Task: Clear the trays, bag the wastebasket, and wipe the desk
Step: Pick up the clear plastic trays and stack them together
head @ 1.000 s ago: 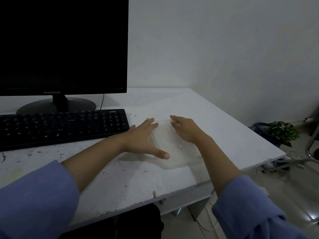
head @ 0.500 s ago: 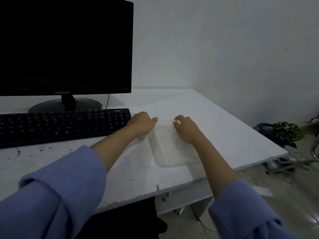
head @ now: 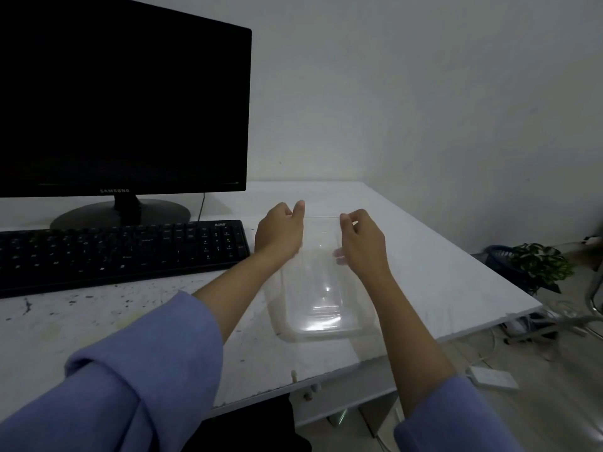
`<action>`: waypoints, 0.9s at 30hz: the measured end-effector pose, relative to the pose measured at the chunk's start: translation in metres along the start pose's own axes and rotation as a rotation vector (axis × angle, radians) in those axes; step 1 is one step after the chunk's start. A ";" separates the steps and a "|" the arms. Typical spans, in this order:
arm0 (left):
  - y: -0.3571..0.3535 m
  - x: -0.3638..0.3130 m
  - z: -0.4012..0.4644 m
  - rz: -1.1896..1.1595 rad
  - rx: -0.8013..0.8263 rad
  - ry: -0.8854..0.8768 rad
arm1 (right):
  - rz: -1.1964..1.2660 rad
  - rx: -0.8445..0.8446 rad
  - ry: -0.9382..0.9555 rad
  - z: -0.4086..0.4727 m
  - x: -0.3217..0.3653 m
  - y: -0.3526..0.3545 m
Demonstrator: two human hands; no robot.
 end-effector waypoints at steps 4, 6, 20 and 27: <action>0.008 -0.003 -0.001 -0.068 -0.070 -0.010 | 0.072 0.204 -0.261 -0.003 0.000 -0.006; 0.010 -0.003 -0.002 -0.078 -0.088 -0.008 | 0.064 0.216 -0.238 -0.004 0.004 -0.005; 0.025 0.028 -0.063 -0.045 0.151 0.103 | 0.142 0.063 -0.293 -0.001 0.027 0.003; 0.038 0.029 -0.045 -0.078 -0.016 0.128 | 0.108 0.112 -0.218 -0.038 0.028 0.000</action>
Point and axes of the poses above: each hand's wrist, its own z-axis towards the middle knuckle, its own y-axis out of the back of the hand, x = y × z, the point moved 6 cm from there along z, towards the middle knuckle, and after that the axes turned 11 degrees about -x, right-handed, at the moved point
